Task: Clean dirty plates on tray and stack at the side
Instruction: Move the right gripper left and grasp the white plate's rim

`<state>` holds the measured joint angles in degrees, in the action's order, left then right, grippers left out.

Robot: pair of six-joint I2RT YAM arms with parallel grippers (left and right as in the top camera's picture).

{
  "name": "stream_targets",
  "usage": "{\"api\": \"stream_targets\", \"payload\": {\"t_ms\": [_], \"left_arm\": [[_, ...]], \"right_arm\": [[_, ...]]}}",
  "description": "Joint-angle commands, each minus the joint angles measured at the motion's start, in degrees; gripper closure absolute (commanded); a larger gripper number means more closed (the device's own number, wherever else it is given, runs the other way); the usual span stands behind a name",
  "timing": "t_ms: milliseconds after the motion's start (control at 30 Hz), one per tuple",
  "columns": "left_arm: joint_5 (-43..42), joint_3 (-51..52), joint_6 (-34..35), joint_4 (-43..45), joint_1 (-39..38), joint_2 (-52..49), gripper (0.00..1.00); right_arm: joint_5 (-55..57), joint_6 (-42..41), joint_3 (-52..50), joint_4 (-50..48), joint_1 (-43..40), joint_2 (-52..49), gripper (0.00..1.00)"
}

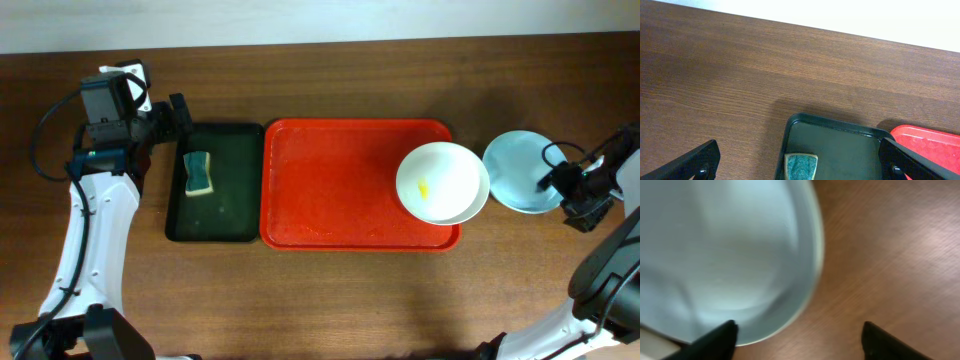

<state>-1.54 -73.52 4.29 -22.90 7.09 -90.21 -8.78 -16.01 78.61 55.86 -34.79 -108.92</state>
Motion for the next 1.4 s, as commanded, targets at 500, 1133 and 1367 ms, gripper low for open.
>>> {"api": "stream_targets", "payload": {"t_ms": [500, 1133, 1367], "left_arm": [[-0.2, -0.2, -0.1, 0.1, -0.1, -0.2, 0.01], [-0.2, -0.2, -0.1, 0.1, -0.1, -0.2, 0.01], [-0.2, -0.2, -0.1, 0.1, -0.1, -0.2, 0.01]], "right_arm": [[-17.9, 27.8, 2.2, 4.9, 7.6, 2.3, 0.49], [1.9, 24.2, 1.8, 0.7, 18.8, 1.3, 0.66], [1.9, 23.0, 1.7, 0.6, 18.8, -0.5, 0.72]]}}
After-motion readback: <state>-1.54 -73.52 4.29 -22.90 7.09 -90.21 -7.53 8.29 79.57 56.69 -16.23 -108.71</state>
